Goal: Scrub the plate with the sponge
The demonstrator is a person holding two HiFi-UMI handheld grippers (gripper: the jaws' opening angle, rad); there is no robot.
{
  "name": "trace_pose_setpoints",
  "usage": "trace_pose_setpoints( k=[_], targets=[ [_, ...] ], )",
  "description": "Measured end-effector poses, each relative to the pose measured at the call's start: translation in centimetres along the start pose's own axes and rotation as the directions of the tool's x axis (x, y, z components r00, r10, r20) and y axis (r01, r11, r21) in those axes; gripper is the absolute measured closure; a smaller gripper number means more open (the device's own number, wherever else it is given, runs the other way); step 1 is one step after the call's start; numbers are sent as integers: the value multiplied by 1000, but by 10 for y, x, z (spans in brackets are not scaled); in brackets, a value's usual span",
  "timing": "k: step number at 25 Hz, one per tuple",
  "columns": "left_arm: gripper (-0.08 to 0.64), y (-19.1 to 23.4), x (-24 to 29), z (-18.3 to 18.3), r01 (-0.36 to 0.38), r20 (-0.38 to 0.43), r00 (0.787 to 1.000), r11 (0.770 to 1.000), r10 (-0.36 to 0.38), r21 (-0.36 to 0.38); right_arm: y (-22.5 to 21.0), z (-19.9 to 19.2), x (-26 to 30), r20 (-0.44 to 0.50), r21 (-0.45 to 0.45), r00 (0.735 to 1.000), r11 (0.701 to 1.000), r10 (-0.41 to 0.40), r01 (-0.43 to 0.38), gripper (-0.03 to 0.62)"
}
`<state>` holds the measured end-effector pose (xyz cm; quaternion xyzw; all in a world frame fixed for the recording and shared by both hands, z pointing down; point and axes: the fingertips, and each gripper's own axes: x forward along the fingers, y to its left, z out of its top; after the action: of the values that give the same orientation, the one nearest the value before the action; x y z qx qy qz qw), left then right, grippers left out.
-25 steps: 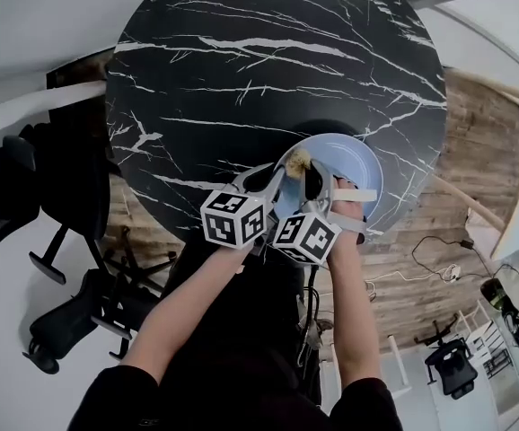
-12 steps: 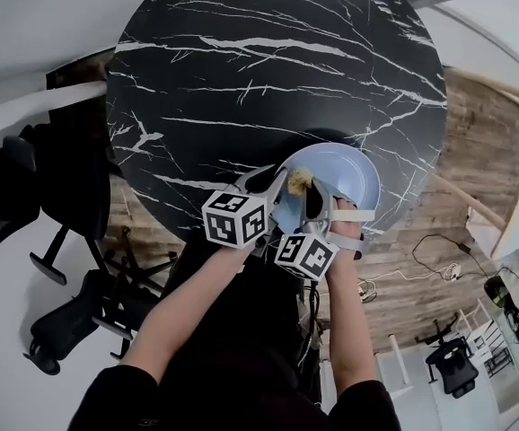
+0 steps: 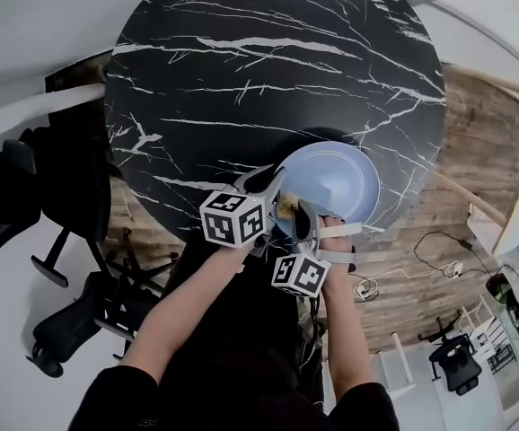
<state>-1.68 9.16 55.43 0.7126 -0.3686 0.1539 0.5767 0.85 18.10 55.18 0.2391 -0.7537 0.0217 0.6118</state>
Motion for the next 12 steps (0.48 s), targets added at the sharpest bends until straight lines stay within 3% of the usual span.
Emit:
trace_pose_setpoints(
  k=[5,12],
  targets=[
    [515,1,-1,-2,-9,-11,1000,999,9,33,26,-10,-11,32,13,992,993,119,-119,566],
    [541,-1,-2,-7,-13,-59,998,982,24,190,24,-21,-8,30,-15,992,993,119,-118,563]
  ],
)
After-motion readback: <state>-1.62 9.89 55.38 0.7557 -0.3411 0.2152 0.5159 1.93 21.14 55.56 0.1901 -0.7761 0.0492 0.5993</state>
